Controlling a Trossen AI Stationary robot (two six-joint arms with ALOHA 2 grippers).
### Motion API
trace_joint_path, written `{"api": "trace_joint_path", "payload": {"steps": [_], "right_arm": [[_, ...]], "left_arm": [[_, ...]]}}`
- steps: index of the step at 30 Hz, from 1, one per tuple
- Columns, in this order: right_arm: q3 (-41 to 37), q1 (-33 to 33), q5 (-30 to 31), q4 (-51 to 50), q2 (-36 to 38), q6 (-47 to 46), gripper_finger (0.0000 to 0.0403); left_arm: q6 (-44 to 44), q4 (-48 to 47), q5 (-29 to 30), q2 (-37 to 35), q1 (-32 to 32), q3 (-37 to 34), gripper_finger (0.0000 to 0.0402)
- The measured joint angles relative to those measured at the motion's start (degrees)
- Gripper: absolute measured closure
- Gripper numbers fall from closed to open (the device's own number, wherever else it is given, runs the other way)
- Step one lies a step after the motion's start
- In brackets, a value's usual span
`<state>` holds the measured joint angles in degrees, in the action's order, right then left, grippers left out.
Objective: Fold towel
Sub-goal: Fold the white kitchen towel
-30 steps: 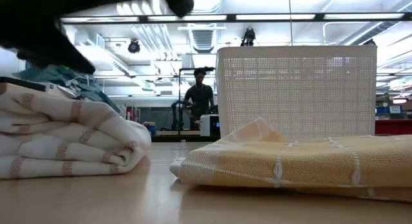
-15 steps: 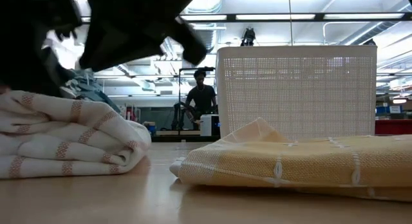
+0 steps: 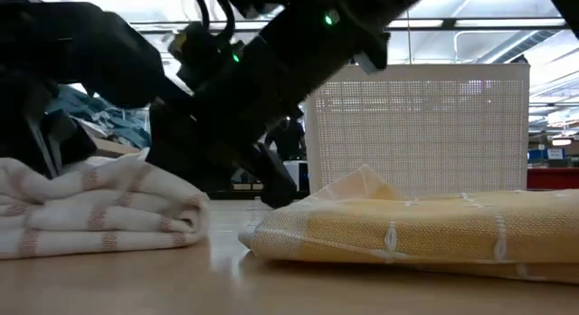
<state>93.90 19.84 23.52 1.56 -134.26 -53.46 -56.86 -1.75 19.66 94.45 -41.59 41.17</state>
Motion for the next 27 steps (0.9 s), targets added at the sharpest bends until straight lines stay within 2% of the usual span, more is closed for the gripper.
{"api": "trace_joint_path", "payload": {"steps": [4,10,14,17,19,24,27], "right_arm": [[-1.4,0.0,-0.3,2.2,1.8,0.7,0.0402],[-1.8,1.1,1.3,1.3,6.6,8.2,0.0401],[-2.3,1.8,3.1,-3.5,11.4,11.9,0.0401],[-3.8,1.9,6.5,-8.7,15.0,14.0,0.0402],[-6.6,2.0,8.2,-10.1,18.1,15.3,0.0402],[-16.7,1.9,8.1,-9.8,26.0,16.4,0.0402],[-22.2,1.8,6.3,-6.1,28.5,15.9,0.0402]], "left_arm": [[2.0,-0.5,0.2,-0.1,-1.0,1.2,0.0402],[4.7,-0.6,3.4,-0.6,-1.2,3.4,0.0402],[6.0,-1.0,6.6,-1.5,-1.3,6.2,0.0402],[6.9,-4.2,6.9,-2.4,-1.9,9.3,0.0402],[6.1,-8.3,6.8,-2.5,-2.7,11.3,0.0402],[0.2,-18.8,3.0,-2.1,-4.8,13.7,0.0402],[-1.8,-19.5,3.1,-2.0,-4.9,13.2,0.0402]]}}
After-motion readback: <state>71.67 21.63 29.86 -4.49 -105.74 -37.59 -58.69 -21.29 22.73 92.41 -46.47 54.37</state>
